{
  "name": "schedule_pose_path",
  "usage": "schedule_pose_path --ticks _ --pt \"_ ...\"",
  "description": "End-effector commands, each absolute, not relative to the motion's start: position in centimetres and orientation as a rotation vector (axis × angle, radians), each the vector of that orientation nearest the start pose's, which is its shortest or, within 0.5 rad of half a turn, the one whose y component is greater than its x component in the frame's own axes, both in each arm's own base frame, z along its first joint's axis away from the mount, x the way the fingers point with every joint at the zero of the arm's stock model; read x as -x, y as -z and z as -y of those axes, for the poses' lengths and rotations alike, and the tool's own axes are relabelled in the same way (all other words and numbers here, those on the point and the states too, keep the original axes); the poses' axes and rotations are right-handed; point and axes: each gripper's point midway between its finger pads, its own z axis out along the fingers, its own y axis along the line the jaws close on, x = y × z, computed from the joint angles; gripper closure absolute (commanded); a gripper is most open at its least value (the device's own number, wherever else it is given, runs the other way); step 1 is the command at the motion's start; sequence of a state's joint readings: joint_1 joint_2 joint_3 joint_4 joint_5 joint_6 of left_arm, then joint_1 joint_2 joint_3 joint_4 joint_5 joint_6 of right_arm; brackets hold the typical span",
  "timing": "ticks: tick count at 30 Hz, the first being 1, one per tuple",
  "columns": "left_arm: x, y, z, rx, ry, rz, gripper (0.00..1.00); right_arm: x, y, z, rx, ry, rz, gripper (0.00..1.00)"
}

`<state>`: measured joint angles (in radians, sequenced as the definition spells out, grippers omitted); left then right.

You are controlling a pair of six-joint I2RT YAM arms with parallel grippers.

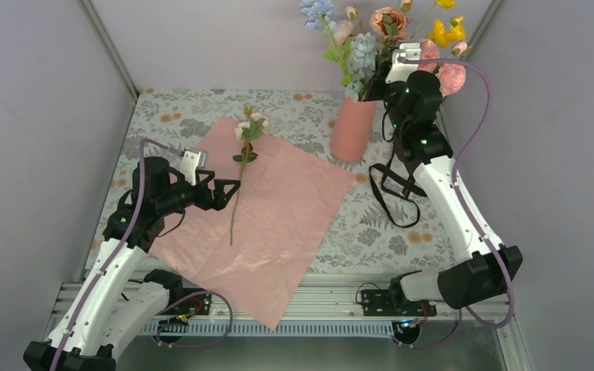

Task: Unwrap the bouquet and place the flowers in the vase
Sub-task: Insert the fake flower into the vase.

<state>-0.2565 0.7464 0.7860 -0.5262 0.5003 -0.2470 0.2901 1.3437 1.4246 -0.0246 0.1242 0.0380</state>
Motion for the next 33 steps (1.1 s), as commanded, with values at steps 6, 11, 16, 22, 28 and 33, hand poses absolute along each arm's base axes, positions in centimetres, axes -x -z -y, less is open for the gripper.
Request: schedule_pose_path --ticks 6,11,16,22,28,33 --pt "-23.7 -25.8 14.7 -0.332 0.816 -2.059 0.0 -45.1 -40.3 -10.6 0.067 -0.143 -1.654 0.89" --pt "-24.1 -25.2 14.5 -0.302 0.799 -2.087 0.0 -45.1 -39.1 -10.6 0.042 -0.166 -1.721 0.86" --pt "-24.7 -24.1 14.3 -0.269 0.782 -2.134 0.0 -43.8 -38.4 -10.2 -0.018 -0.202 -1.781 0.74" --pt "-25.6 -22.5 14.1 -0.228 0.761 -2.208 0.0 -41.9 -37.1 -10.6 -0.026 -0.279 -1.854 0.58" --pt "-27.0 -19.8 13.3 -0.129 0.694 -2.316 0.01 -39.1 -35.5 -11.9 0.003 -0.419 -1.914 0.29" --pt "-28.4 -16.7 13.4 -0.05 0.686 -2.413 0.06 -36.2 -34.5 -12.3 0.028 -0.494 -1.934 0.03"
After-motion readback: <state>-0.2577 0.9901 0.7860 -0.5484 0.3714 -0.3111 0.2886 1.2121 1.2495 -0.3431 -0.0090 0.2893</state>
